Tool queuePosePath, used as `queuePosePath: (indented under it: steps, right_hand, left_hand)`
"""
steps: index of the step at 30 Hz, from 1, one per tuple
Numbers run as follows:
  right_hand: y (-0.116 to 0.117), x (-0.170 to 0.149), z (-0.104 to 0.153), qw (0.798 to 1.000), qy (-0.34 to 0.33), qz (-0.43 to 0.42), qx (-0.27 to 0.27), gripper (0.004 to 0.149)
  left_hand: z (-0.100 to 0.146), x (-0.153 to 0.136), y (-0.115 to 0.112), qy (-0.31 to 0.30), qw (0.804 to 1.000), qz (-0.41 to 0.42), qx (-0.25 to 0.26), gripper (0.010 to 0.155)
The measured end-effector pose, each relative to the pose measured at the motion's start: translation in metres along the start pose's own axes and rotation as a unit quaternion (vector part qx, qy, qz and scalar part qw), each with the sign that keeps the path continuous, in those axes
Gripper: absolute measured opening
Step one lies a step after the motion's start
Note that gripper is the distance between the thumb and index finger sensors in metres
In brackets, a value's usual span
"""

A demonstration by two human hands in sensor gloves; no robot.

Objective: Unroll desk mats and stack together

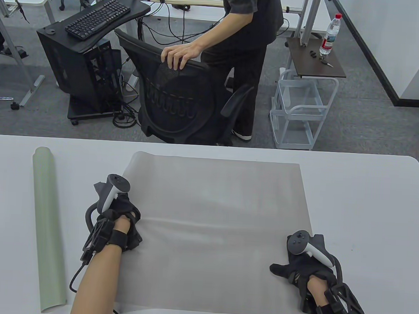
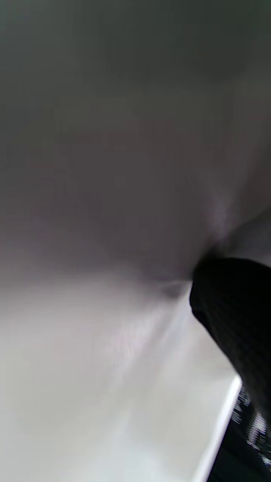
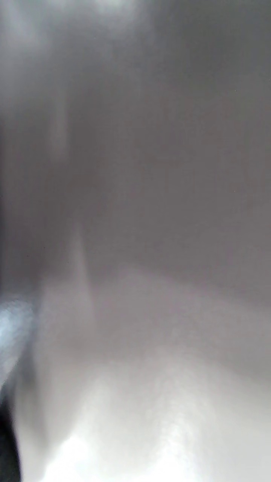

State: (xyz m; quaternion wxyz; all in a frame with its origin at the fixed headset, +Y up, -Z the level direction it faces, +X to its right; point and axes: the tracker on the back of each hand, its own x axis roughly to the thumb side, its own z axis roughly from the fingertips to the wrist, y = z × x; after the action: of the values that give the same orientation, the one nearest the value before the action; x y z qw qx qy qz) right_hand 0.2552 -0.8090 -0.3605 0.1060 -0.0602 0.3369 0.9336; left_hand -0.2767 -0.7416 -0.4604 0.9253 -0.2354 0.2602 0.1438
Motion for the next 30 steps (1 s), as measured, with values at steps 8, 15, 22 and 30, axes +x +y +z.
queuePosePath:
  steps: [8, 15, 22, 30]
  right_hand:
    - [0.000, 0.000, 0.000, 1.000, 0.000, 0.000, 0.000, 0.101]
    - [-0.008, 0.019, 0.017, 0.999, -0.032, 0.024, -0.036, 0.105]
    - [0.008, 0.033, 0.007, 0.998, -0.038, 0.050, -0.001, 0.108]
    - [0.010, 0.031, 0.006, 0.999, -0.034, 0.043, 0.004, 0.107]
  left_hand:
    - [-0.015, -0.003, -0.007, 0.042, 0.996, -0.062, -0.043, 0.084]
    - [-0.025, -0.007, -0.014, 0.045, 0.993, -0.083, -0.069, 0.078]
    - [-0.019, -0.010, -0.018, 0.032, 0.996, -0.073, -0.047, 0.076]
    - [0.025, -0.049, -0.034, -0.013, 0.997, -0.073, -0.020, 0.065]
